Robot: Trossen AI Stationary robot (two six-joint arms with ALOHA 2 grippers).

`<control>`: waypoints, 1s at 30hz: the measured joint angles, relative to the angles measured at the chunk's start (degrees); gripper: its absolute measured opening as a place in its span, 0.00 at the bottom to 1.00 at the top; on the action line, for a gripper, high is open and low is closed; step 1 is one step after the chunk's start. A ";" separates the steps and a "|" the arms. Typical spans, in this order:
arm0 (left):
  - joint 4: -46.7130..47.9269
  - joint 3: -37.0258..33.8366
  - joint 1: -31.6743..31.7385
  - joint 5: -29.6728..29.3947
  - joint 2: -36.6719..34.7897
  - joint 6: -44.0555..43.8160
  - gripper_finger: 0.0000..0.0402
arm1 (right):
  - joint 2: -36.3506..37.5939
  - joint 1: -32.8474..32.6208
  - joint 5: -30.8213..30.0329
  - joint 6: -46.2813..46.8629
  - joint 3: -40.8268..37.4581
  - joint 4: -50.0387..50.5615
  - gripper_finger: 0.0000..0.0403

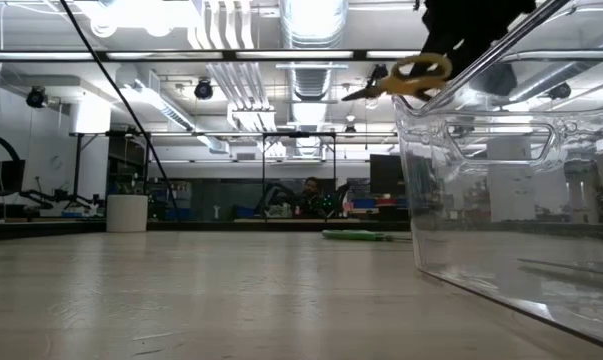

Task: Pick & Place Paint Supplies
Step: Put the yellow scissors into the left transparent bin

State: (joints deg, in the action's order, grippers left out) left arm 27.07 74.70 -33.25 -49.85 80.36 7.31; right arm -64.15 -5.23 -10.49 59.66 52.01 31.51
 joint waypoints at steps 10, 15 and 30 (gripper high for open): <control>0.00 0.00 0.00 0.00 0.00 0.20 0.78 | 0.36 -9.20 -0.01 8.05 -0.02 -0.01 0.21; 0.00 -0.01 0.01 -0.02 0.00 0.17 0.78 | 0.33 -13.89 0.80 14.94 -0.02 -0.02 0.21; 0.00 -0.01 0.01 -0.01 0.00 0.16 0.78 | -8.15 -30.44 -9.08 21.41 12.43 7.11 0.21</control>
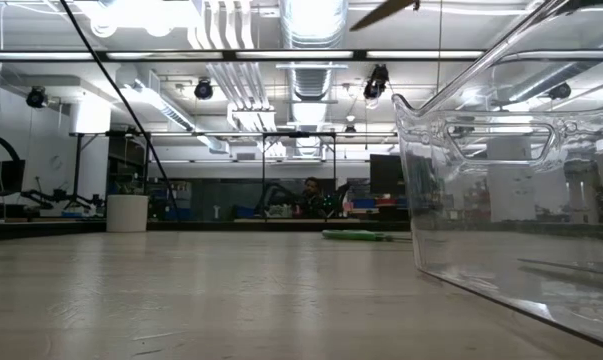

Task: Pick & Place Paint Supplies
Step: Put the yellow scissors into the left transparent bin

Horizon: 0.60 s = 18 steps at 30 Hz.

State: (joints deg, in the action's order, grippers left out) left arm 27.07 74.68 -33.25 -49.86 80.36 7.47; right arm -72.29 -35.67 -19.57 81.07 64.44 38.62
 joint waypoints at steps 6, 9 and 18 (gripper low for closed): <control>0.00 0.01 -0.01 0.01 0.00 -0.01 0.78 | -8.83 -3.86 -0.07 4.62 13.41 15.67 0.21; -0.01 0.01 0.01 0.00 0.00 -0.01 0.78 | -13.28 -5.77 -0.30 9.16 19.37 21.15 0.21; 0.00 -0.01 0.02 -0.01 0.00 -0.06 0.78 | -25.02 -13.15 -0.03 22.84 32.26 29.92 0.21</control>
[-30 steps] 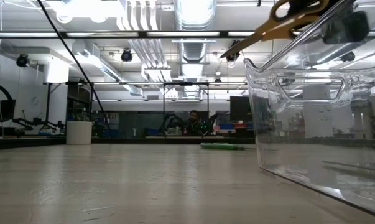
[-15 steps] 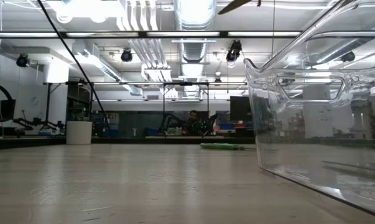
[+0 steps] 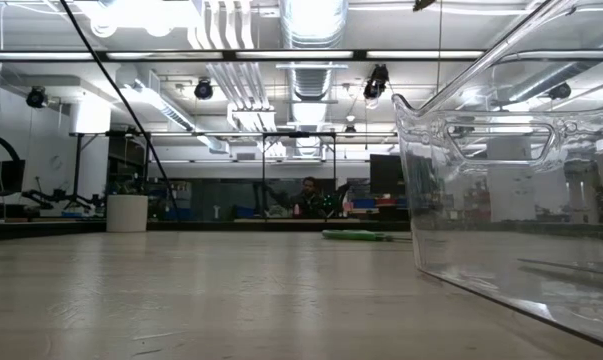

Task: Pick & Place Paint Supplies
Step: Put the yellow scissors into the left transparent bin

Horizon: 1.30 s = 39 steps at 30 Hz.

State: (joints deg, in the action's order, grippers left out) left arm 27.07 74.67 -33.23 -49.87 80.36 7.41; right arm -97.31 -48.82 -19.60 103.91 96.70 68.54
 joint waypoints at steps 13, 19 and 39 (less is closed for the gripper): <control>0.02 0.00 0.00 0.02 0.00 -0.10 0.78 | -8.54 -2.77 -0.05 12.44 4.86 5.65 0.21; -0.01 0.00 -0.01 0.01 0.00 -0.10 0.78 | -10.37 -2.84 0.66 12.75 4.31 3.00 0.21; -0.02 0.00 -0.01 0.01 0.00 0.07 0.78 | -17.96 -2.38 2.41 9.43 4.01 -3.91 0.21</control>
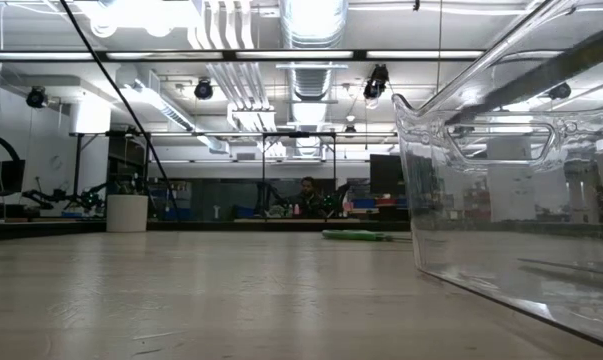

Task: Pick & Place Paint Supplies
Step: Put the yellow scissors into the left transparent bin

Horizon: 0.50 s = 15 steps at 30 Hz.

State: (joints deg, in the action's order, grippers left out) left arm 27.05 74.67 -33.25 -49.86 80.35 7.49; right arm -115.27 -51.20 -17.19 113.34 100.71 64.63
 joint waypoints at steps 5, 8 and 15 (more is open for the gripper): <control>0.02 0.00 -0.01 0.01 -0.01 0.00 0.78 | -0.12 0.05 -0.81 0.26 -1.60 -1.14 0.21; 0.02 0.00 0.01 -0.01 0.00 0.00 0.78 | -0.12 0.47 -0.98 0.81 -3.93 -2.40 0.21; 0.02 0.00 0.01 0.00 0.00 -0.02 0.78 | -0.12 0.96 -0.93 1.22 -10.08 -10.17 0.21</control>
State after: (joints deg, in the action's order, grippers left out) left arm 27.07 74.67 -33.24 -49.86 80.36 7.46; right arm -115.39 -50.24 -18.12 114.55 90.63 54.46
